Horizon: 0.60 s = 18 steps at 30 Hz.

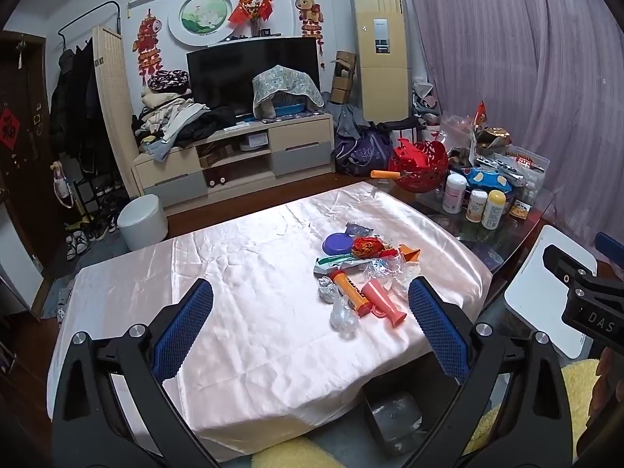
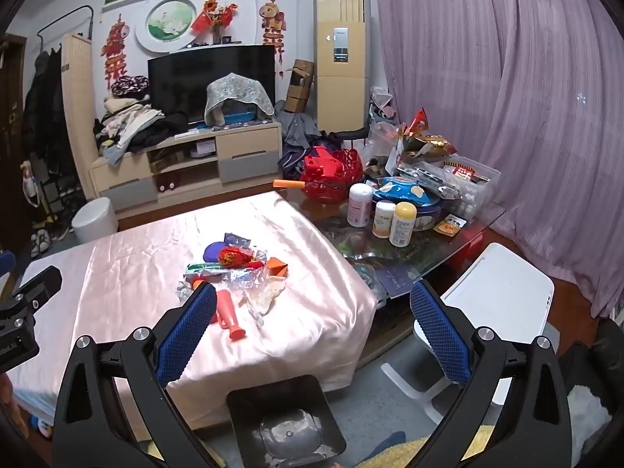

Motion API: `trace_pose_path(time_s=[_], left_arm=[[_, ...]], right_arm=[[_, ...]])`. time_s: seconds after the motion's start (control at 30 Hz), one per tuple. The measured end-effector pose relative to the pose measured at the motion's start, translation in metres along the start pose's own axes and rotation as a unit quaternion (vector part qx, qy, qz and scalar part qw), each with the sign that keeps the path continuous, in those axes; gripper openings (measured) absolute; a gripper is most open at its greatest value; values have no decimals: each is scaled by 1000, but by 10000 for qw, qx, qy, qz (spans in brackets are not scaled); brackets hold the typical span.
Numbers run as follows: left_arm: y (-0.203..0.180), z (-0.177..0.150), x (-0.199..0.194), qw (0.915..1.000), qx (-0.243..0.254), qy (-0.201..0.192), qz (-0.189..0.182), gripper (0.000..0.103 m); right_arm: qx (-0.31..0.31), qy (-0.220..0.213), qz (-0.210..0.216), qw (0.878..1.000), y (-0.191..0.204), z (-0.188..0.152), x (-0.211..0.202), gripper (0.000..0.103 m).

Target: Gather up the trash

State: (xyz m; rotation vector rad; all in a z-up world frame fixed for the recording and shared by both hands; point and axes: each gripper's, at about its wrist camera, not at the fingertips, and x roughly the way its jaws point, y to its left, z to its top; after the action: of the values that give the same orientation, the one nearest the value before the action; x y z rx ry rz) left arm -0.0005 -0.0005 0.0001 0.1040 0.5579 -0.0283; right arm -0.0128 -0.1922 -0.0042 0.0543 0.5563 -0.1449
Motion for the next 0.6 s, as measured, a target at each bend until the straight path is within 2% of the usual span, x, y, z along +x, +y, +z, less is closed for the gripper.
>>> trace_pose_path(time_s=[0.6], left_arm=[[2, 10, -3, 10000, -3, -21, 17, 95]], right_arm=[[-2, 15, 1, 10000, -1, -1, 4, 100]])
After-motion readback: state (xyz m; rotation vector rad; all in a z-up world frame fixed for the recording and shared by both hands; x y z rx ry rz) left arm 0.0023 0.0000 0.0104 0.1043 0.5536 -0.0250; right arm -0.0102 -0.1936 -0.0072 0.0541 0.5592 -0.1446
